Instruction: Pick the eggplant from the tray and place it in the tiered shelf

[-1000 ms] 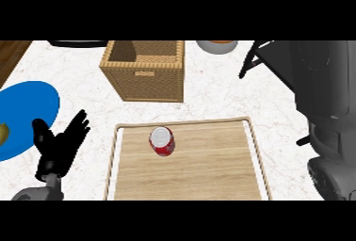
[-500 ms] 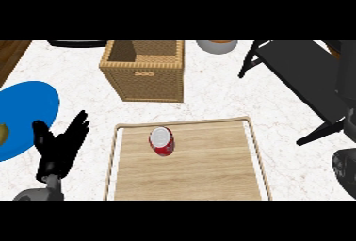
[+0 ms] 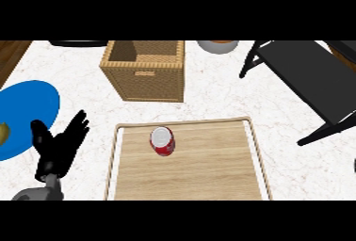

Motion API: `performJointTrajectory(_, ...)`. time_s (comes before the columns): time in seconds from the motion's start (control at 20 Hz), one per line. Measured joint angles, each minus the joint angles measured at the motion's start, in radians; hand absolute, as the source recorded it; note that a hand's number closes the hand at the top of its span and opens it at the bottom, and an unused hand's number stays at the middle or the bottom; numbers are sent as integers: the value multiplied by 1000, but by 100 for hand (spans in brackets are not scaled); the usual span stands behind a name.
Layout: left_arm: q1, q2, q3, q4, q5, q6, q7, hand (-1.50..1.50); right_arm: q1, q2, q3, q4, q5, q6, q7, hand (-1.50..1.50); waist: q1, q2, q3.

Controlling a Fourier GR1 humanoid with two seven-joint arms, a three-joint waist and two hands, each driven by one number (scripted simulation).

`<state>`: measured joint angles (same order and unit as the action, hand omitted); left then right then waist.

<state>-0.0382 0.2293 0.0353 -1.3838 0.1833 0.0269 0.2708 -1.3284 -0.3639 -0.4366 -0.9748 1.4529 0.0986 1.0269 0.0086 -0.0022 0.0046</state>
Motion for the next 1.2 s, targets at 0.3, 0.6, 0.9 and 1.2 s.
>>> performJointTrajectory(0.3, -12, -2, 3, 5, -8, -2, 21, 0, 48, -34, -4, 37, -17, -38, -19, 150, 1, 0, 0)
performJointTrajectory(0.6, -14, -16, 5, 12, -20, -4, -2, 0, 67, -78, -7, 102, -49, -116, -74, 150, 5, 1, 1)
performJointTrajectory(0.9, -18, -12, 13, 3, -21, -12, 19, 0, 90, -87, 5, 107, -88, -143, -101, 150, 2, 0, -1)
performJointTrajectory(1.2, -13, -24, 13, 2, -30, -8, 14, 0, 92, -102, 15, 94, -101, -136, -80, -150, 0, 0, -1)
